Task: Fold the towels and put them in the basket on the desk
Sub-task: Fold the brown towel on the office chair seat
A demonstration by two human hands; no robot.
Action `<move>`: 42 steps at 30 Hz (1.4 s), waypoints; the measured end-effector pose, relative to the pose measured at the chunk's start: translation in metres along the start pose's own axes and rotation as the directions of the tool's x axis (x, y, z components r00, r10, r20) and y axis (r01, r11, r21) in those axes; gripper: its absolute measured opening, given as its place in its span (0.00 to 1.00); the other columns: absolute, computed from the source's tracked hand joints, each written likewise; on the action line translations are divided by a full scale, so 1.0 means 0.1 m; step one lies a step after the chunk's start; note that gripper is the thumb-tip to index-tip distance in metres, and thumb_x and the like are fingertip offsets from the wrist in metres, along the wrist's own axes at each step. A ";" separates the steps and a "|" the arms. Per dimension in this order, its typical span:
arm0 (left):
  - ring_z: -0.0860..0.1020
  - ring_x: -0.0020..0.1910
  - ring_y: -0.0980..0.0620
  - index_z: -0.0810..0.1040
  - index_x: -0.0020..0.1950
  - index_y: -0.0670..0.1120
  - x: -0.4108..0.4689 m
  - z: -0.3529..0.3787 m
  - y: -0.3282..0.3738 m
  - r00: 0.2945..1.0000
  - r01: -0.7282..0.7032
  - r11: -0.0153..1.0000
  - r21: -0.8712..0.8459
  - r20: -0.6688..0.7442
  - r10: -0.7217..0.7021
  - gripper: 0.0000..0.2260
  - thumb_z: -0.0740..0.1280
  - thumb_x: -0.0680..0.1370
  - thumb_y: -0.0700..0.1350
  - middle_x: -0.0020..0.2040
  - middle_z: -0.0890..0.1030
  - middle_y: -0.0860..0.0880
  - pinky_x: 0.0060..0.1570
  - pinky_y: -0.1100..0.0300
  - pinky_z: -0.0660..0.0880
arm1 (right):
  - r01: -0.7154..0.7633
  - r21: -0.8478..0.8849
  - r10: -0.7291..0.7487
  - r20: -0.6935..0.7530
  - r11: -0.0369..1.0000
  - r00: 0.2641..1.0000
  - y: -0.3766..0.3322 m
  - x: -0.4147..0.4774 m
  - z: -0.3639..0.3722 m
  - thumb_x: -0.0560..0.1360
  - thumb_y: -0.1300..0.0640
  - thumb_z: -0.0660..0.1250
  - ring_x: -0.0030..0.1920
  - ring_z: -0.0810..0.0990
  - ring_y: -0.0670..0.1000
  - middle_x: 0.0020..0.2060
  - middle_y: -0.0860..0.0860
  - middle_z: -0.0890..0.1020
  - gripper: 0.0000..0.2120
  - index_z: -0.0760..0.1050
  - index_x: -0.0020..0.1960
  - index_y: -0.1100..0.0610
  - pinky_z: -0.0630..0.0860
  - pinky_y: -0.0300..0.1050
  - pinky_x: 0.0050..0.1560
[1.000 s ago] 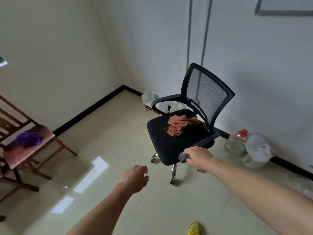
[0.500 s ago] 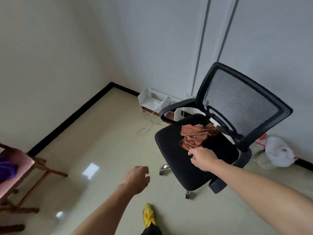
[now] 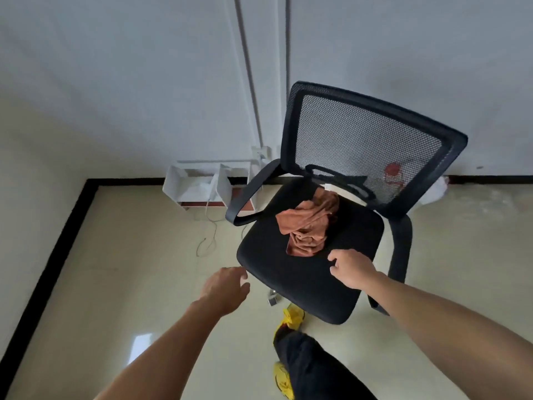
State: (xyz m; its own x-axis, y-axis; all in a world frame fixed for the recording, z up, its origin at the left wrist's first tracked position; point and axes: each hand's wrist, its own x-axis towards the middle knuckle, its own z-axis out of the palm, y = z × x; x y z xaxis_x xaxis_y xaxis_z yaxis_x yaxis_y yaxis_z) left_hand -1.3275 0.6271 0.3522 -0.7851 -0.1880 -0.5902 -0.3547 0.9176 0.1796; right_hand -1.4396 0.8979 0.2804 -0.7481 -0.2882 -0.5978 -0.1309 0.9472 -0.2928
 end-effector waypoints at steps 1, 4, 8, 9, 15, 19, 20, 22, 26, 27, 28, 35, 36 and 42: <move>0.76 0.58 0.49 0.75 0.63 0.52 0.13 0.03 0.02 0.999 -0.023 1.000 -0.004 0.025 0.023 0.14 0.60 0.79 0.51 0.59 0.80 0.50 0.56 0.55 0.73 | -0.053 0.027 0.053 0.018 0.998 0.998 0.06 0.14 0.06 0.77 0.50 0.64 0.57 0.80 0.54 0.58 0.52 0.81 0.18 0.74 0.65 0.51 0.76 0.49 0.55; 0.76 0.58 0.52 0.75 0.63 0.53 0.54 0.15 -0.01 0.992 -0.056 0.998 0.003 0.114 0.055 0.13 0.60 0.80 0.52 0.59 0.79 0.53 0.57 0.57 0.73 | -0.206 0.134 0.193 0.105 0.969 0.976 0.12 0.59 0.28 0.77 0.51 0.63 0.61 0.78 0.56 0.62 0.53 0.79 0.19 0.72 0.67 0.54 0.75 0.49 0.59; 0.76 0.58 0.52 0.75 0.63 0.53 1.19 0.26 -0.11 0.977 -0.074 0.997 0.008 0.201 0.071 0.13 0.60 0.79 0.51 0.58 0.79 0.54 0.57 0.58 0.73 | -0.365 0.366 0.308 0.207 0.856 0.929 -0.04 1.07 0.62 0.76 0.51 0.65 0.59 0.79 0.56 0.60 0.53 0.79 0.19 0.74 0.66 0.55 0.75 0.48 0.58; 0.77 0.58 0.51 0.75 0.62 0.53 1.31 0.24 -0.11 0.980 -0.066 0.998 -0.011 0.186 0.066 0.13 0.61 0.79 0.50 0.58 0.80 0.53 0.56 0.58 0.73 | -0.381 0.434 0.321 0.207 0.816 0.924 -0.08 1.14 0.68 0.75 0.50 0.66 0.57 0.80 0.56 0.58 0.53 0.81 0.19 0.75 0.64 0.54 0.76 0.48 0.56; 0.78 0.54 0.44 0.76 0.62 0.47 2.65 0.60 0.04 0.981 -0.124 0.990 -0.067 0.144 0.132 0.14 0.64 0.76 0.45 0.55 0.80 0.45 0.54 0.54 0.74 | -0.577 0.787 0.522 0.406 0.217 0.750 -0.11 1.72 1.36 0.73 0.52 0.68 0.36 0.77 0.55 0.36 0.56 0.77 0.11 0.78 0.45 0.60 0.75 0.50 0.35; 0.78 0.53 0.41 0.73 0.66 0.48 3.64 0.92 0.23 0.979 -0.182 0.968 -0.176 0.058 0.194 0.20 0.67 0.74 0.46 0.56 0.78 0.41 0.50 0.53 0.74 | -0.549 0.807 0.486 0.578 -0.219 0.656 -0.18 2.04 1.65 0.77 0.50 0.67 0.38 0.78 0.48 0.41 0.52 0.78 0.09 0.74 0.52 0.55 0.75 0.41 0.34; 0.77 0.54 0.42 0.72 0.68 0.49 3.77 0.93 0.28 0.980 -0.182 0.959 -0.217 0.043 0.196 0.22 0.67 0.74 0.47 0.57 0.77 0.42 0.49 0.54 0.73 | -0.507 0.827 0.521 0.553 -0.243 0.650 -0.19 2.08 1.65 0.76 0.50 0.68 0.35 0.77 0.47 0.38 0.51 0.78 0.09 0.75 0.51 0.56 0.74 0.40 0.34; 0.75 0.56 0.43 0.72 0.67 0.51 4.03 1.10 0.30 0.978 -0.185 0.954 -0.236 0.049 0.202 0.22 0.68 0.73 0.48 0.60 0.73 0.43 0.50 0.55 0.72 | -0.411 0.865 0.611 0.496 -0.288 0.617 -0.24 2.18 1.79 0.74 0.52 0.71 0.32 0.75 0.48 0.33 0.51 0.77 0.08 0.77 0.46 0.57 0.71 0.40 0.34; 0.76 0.50 0.45 0.78 0.43 0.47 4.05 1.17 0.23 0.976 -0.214 0.941 -0.263 -0.011 0.218 0.05 0.69 0.72 0.48 0.50 0.76 0.47 0.44 0.58 0.70 | -0.263 0.873 0.659 0.484 -0.411 0.576 -0.33 2.25 1.80 0.76 0.57 0.70 0.36 0.77 0.47 0.36 0.50 0.78 0.05 0.75 0.43 0.56 0.76 0.42 0.40; 0.76 0.45 0.46 0.77 0.40 0.46 4.00 1.13 0.20 0.981 -0.188 0.930 -0.316 -0.015 0.193 0.05 0.69 0.71 0.47 0.44 0.78 0.48 0.40 0.58 0.69 | -0.207 0.865 0.693 0.492 -0.457 0.527 -0.34 2.21 1.74 0.76 0.57 0.69 0.36 0.78 0.46 0.36 0.51 0.79 0.05 0.75 0.43 0.57 0.78 0.44 0.43; 0.76 0.40 0.47 0.76 0.38 0.44 3.92 1.09 0.15 0.992 -0.117 0.917 -0.381 -0.011 0.122 0.06 0.69 0.69 0.46 0.38 0.78 0.48 0.37 0.58 0.69 | -0.151 0.860 0.730 0.497 -0.488 0.470 -0.32 2.19 1.69 0.75 0.57 0.68 0.36 0.79 0.48 0.36 0.51 0.80 0.06 0.76 0.43 0.59 0.80 0.47 0.45; 0.82 0.34 0.39 0.67 0.32 0.45 3.34 0.86 -0.40 0.993 0.084 0.890 -0.447 0.114 -0.036 0.11 0.70 0.63 0.41 0.30 0.79 0.42 0.33 0.49 0.78 | -0.049 0.916 0.907 0.401 -0.398 0.130 -0.19 1.49 1.63 0.67 0.51 0.64 0.44 0.81 0.60 0.41 0.56 0.81 0.11 0.77 0.41 0.58 0.80 0.58 0.49; 0.82 0.34 0.40 0.67 0.33 0.46 3.28 0.88 -0.48 0.989 0.094 0.907 -0.412 0.144 -0.037 0.11 0.71 0.63 0.40 0.29 0.79 0.44 0.35 0.48 0.78 | -0.094 0.925 0.922 0.376 -0.368 0.091 -0.21 1.36 1.64 0.69 0.53 0.64 0.43 0.80 0.60 0.41 0.57 0.80 0.09 0.76 0.41 0.59 0.79 0.54 0.46; 0.81 0.34 0.42 0.72 0.44 0.47 3.15 1.21 -1.05 0.940 0.177 0.959 -0.223 0.326 -0.098 0.16 0.69 0.59 0.45 0.37 0.81 0.45 0.38 0.47 0.81 | -0.385 0.874 0.949 0.314 -0.295 -0.015 -0.20 0.94 2.12 0.74 0.55 0.64 0.44 0.76 0.59 0.46 0.58 0.80 0.08 0.76 0.51 0.58 0.74 0.50 0.45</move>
State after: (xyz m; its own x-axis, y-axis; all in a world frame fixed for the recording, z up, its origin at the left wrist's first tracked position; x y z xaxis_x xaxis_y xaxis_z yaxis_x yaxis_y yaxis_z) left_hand -1.4762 0.5140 0.0525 -0.5377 -0.1520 -0.8293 -0.5922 0.7683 0.2431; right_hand -1.3691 0.8217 0.0723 0.0911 0.8591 -0.5036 0.8956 -0.2917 -0.3357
